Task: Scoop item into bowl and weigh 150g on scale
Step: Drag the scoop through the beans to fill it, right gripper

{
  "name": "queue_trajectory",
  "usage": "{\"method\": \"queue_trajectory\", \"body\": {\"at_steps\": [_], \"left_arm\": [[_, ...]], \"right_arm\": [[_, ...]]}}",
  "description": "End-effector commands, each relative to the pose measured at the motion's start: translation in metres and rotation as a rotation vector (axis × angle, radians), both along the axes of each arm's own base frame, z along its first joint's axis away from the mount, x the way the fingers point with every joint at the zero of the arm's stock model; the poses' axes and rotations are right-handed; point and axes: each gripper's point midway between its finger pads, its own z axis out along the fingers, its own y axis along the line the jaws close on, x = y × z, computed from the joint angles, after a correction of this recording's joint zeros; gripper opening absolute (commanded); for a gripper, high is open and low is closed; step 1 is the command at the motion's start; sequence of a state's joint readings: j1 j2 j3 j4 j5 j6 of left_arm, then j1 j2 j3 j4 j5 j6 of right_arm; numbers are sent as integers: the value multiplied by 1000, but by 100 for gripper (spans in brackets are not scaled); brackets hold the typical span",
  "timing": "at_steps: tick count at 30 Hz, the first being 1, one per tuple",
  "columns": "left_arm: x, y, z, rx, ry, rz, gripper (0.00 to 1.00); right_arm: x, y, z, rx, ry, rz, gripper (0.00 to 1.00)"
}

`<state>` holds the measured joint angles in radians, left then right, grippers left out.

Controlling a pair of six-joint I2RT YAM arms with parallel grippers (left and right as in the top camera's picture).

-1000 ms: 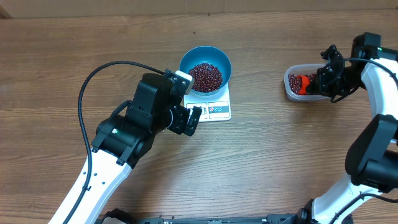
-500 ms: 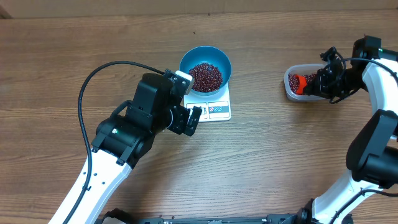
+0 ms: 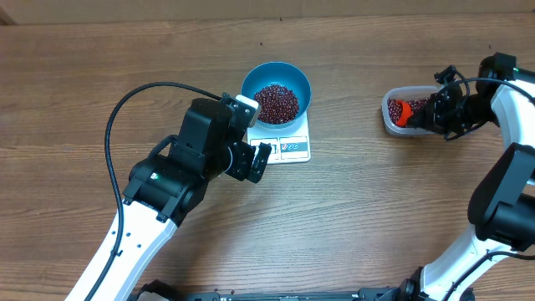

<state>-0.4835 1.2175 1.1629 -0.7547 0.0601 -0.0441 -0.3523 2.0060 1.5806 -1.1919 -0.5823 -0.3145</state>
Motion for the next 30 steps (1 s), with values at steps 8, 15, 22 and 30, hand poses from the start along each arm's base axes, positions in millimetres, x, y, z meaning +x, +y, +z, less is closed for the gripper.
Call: {"method": "queue_trajectory", "body": {"at_steps": [8,15,22,30], "left_arm": [[0,0,-5,13,5,-16,99],[0,0,-5,13,5,-16,99],[0,0,-5,13,5,-16,100],[0,0,-5,13,5,-16,100]], "right_arm": [[3,-1,7,135,-37,-41,4],[3,-15,12,172,-56,-89,4],[3,-28,19,221,-83,-138,4],[-1,-34,30,295,-122,-152,4]]}}
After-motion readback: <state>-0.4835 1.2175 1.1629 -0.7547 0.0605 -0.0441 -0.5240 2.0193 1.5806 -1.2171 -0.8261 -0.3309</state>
